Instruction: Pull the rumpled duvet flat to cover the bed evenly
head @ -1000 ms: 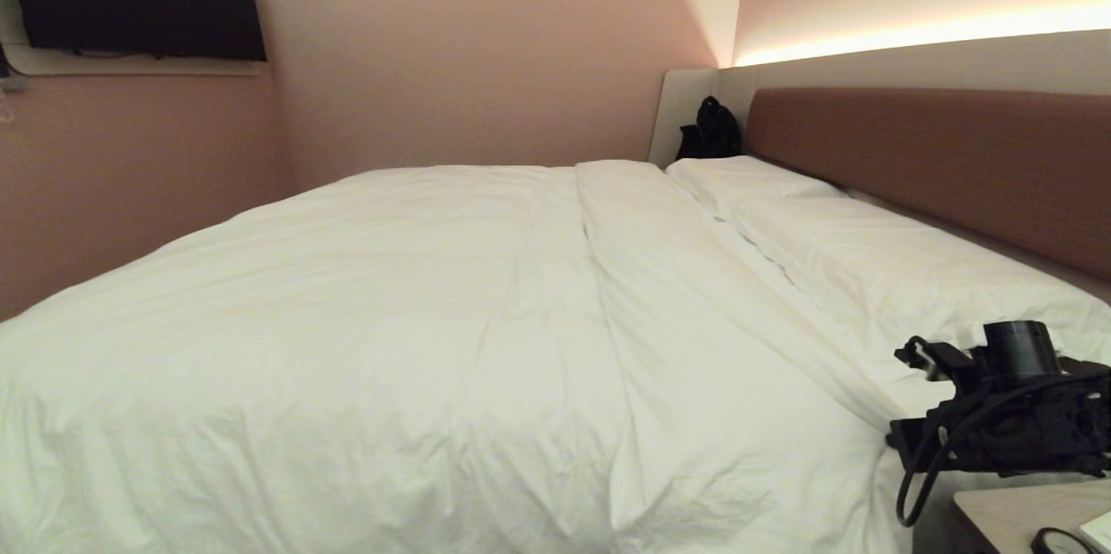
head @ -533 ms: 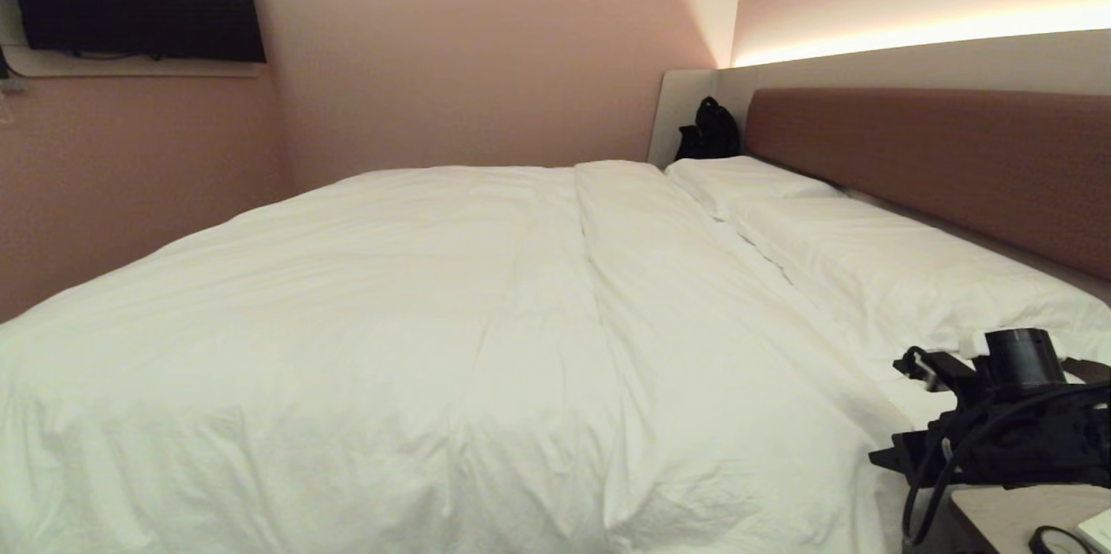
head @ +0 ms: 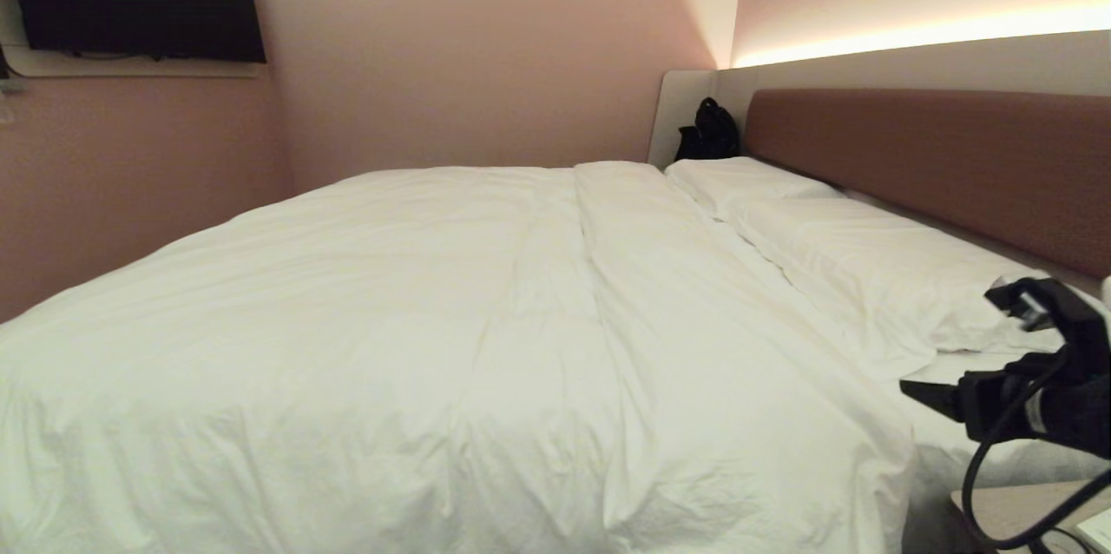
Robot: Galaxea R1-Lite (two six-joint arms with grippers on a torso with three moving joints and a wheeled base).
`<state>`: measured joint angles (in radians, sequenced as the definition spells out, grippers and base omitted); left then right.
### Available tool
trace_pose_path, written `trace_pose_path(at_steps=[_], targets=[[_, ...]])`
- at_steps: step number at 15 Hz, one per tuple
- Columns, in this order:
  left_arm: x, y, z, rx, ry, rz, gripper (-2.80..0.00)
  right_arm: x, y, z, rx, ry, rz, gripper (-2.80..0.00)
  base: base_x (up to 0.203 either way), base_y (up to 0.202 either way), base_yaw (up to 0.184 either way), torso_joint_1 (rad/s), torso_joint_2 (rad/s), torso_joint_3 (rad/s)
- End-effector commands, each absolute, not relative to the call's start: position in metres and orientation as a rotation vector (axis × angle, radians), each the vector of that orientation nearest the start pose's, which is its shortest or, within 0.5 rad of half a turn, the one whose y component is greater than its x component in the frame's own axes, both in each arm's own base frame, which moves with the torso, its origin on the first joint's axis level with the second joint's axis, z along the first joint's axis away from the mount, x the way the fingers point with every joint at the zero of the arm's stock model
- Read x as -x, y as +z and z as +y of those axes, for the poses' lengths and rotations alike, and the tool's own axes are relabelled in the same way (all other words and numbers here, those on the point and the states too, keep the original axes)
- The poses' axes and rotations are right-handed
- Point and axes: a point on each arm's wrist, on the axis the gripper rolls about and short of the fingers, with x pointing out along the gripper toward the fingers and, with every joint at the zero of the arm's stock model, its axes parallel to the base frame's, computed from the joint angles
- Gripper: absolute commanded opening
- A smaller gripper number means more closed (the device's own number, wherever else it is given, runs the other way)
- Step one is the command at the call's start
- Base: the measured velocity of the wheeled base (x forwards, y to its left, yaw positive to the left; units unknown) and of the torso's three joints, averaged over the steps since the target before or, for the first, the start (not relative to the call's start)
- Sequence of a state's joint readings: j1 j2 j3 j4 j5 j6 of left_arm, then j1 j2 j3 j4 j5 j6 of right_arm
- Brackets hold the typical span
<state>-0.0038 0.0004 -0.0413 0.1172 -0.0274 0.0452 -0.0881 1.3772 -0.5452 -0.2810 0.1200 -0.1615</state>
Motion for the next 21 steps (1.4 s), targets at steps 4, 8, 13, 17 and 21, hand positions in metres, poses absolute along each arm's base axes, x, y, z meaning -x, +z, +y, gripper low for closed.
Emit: trace_pose_path(at_steps=[4,8,13,17,21], targets=[[0.026,0.075,-0.001,-0.045,-0.032,0.078,-2.80,-0.094,0.246,-0.005,0.078,0.063,0.158,-2.80,0.000,0.000,0.000,0.000,0.00,0.000],[0.026,0.075,-0.001,-0.045,-0.033,0.076,-2.80,-0.032,0.259,0.001,-0.001,0.065,-0.002,-2.80,0.000,0.000,0.000,0.000,0.00,0.000],[0.026,0.075,0.000,-0.044,-0.034,0.076,-2.80,0.032,0.249,0.006,-0.010,0.055,-0.132,-2.80,0.000,0.000,0.000,0.000,0.00,0.000],[0.026,0.075,-0.001,-0.044,-0.032,0.076,-2.80,0.054,0.231,0.007,-0.016,0.006,-0.127,-2.80,0.000,0.000,0.000,0.000,0.00,0.000],[0.026,0.075,0.000,-0.045,-0.034,0.076,-2.80,0.060,0.229,0.002,-0.019,0.087,-0.137,-2.80,0.000,0.000,0.000,0.000,0.00,0.000]])
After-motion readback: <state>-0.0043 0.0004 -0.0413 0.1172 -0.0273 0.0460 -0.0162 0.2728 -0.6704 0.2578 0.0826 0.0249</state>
